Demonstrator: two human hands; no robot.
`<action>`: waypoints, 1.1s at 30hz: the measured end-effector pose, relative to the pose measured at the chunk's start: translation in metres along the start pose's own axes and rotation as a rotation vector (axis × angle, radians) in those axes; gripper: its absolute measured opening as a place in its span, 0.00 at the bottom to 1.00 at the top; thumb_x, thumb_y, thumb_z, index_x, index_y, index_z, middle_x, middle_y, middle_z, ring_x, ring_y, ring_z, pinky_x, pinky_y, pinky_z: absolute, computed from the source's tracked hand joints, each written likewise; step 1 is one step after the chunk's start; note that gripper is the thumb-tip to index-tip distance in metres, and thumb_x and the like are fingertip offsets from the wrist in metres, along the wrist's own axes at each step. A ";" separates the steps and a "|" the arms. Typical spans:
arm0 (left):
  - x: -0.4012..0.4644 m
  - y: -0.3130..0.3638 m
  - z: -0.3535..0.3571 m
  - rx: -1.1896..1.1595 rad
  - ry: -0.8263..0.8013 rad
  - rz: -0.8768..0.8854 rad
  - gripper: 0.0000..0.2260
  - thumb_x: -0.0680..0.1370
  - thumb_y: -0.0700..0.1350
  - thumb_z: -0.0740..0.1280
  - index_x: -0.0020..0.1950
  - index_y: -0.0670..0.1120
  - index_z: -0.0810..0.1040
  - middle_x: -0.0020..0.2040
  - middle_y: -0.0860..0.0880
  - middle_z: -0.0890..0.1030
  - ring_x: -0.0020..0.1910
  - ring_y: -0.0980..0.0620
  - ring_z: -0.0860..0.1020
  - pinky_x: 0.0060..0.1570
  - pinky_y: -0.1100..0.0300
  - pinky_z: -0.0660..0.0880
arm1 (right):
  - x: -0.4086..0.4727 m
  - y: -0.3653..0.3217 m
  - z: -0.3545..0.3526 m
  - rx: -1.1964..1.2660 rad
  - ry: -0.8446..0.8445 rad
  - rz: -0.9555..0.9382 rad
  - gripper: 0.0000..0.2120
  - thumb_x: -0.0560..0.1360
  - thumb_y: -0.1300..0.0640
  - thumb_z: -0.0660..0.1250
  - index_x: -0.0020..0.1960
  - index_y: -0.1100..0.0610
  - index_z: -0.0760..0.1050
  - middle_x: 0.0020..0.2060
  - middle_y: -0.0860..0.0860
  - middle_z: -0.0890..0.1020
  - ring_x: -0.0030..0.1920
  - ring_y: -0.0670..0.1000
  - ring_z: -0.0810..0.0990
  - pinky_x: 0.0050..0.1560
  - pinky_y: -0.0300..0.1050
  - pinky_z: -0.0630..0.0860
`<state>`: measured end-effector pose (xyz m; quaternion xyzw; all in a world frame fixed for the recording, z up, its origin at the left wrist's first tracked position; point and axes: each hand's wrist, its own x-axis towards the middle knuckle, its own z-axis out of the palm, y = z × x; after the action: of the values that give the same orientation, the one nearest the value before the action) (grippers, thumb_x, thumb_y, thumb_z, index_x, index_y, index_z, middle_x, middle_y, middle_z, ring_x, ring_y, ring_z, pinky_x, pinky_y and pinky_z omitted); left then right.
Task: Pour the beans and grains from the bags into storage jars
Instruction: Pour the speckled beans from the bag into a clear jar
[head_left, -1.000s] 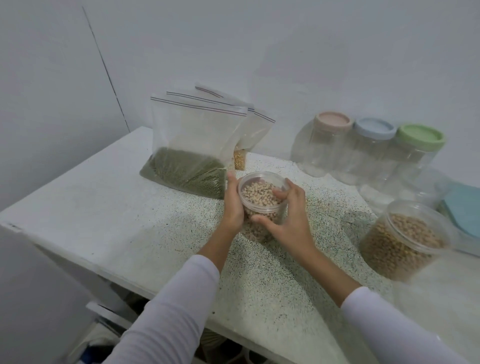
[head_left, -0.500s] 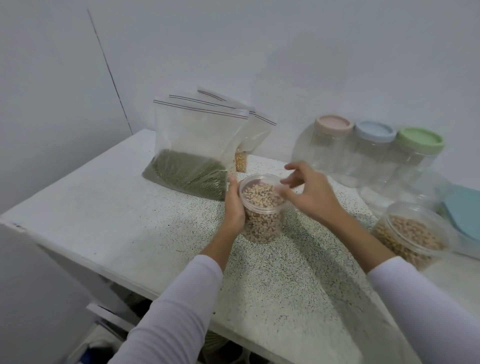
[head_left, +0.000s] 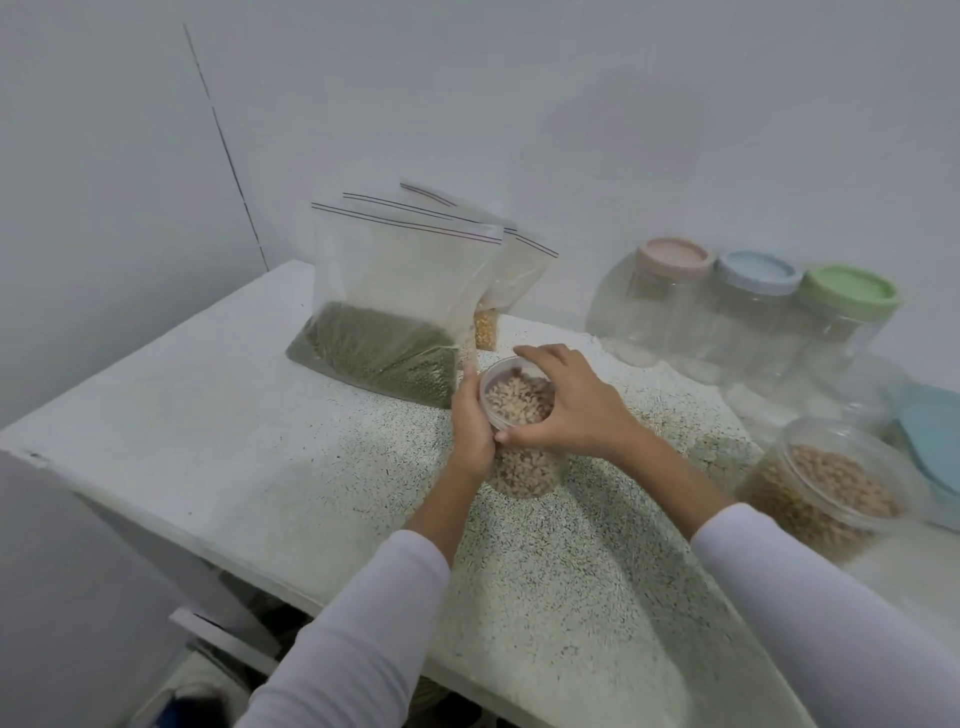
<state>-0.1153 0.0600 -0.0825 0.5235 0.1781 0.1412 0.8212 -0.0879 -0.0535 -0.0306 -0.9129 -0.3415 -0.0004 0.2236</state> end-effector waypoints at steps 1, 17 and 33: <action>0.000 0.001 0.001 -0.004 0.020 -0.004 0.22 0.84 0.53 0.48 0.45 0.44 0.78 0.42 0.47 0.78 0.42 0.51 0.78 0.37 0.62 0.78 | -0.001 -0.002 0.003 0.023 0.046 0.012 0.47 0.61 0.36 0.75 0.74 0.48 0.59 0.67 0.49 0.66 0.67 0.48 0.65 0.62 0.51 0.69; -0.083 -0.041 0.058 0.189 -0.184 -0.112 0.18 0.82 0.48 0.54 0.41 0.45 0.79 0.37 0.48 0.81 0.42 0.48 0.81 0.48 0.48 0.78 | -0.099 0.019 -0.065 -0.416 -0.320 -0.007 0.47 0.59 0.26 0.68 0.66 0.54 0.61 0.55 0.49 0.64 0.53 0.47 0.62 0.64 0.51 0.65; -0.134 -0.065 0.120 0.298 -0.289 -0.140 0.13 0.82 0.46 0.56 0.52 0.44 0.80 0.48 0.45 0.83 0.47 0.48 0.81 0.50 0.52 0.78 | -0.157 0.072 -0.117 -0.180 -0.350 0.038 0.38 0.71 0.35 0.65 0.71 0.57 0.60 0.73 0.51 0.60 0.72 0.53 0.59 0.72 0.50 0.57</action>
<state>-0.1794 -0.1196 -0.0756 0.6402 0.1135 -0.0204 0.7595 -0.1459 -0.2476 0.0216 -0.9216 -0.3566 0.1321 0.0781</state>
